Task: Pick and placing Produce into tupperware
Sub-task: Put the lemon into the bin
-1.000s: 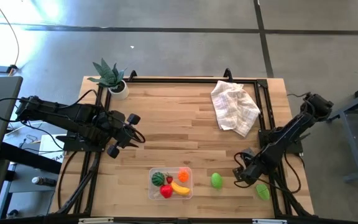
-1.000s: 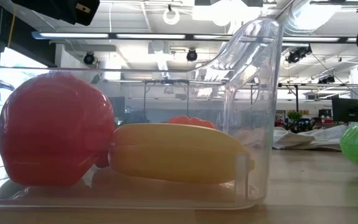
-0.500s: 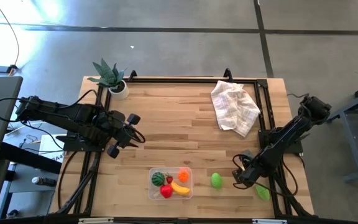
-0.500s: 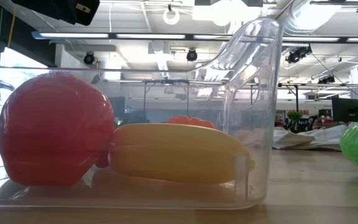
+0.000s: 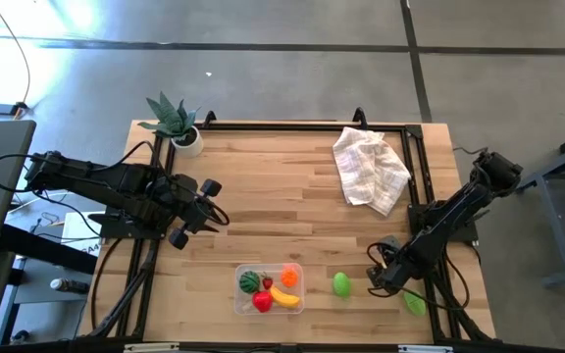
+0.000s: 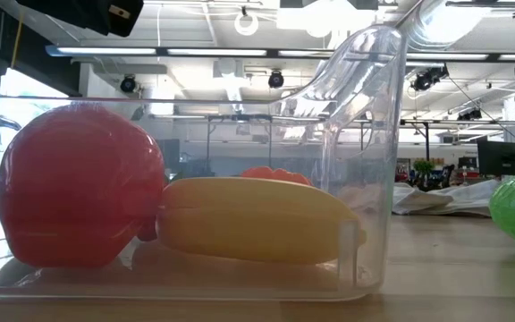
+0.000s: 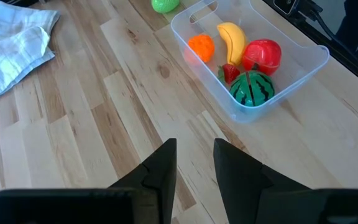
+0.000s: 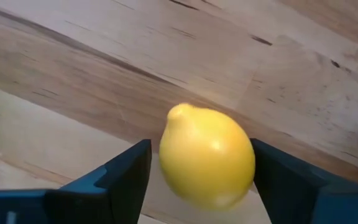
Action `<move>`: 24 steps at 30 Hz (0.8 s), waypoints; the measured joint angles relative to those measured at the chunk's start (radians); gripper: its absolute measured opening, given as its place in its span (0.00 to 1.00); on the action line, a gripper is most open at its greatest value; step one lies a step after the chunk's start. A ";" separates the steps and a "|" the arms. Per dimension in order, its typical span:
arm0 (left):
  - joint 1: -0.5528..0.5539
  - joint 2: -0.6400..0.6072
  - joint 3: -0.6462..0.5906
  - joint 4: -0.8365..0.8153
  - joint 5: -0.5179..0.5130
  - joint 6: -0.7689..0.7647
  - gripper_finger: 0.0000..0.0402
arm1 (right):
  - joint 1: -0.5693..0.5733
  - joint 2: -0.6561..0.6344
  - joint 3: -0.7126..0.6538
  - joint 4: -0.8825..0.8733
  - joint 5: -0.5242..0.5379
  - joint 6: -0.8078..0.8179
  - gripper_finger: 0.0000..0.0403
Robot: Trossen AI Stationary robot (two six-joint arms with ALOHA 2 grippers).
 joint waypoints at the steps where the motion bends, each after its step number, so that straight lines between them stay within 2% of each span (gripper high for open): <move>1: 0.000 0.000 0.000 0.000 0.000 0.000 0.24 | 0.000 0.000 0.000 -0.001 0.000 0.000 0.62; 13: 0.000 0.000 0.000 0.000 0.000 0.000 0.24 | 0.000 -0.001 0.000 -0.006 0.008 0.000 0.52; 24: 0.000 0.000 0.000 0.000 0.000 0.000 0.24 | 0.000 -0.001 0.000 -0.007 0.025 -0.008 0.51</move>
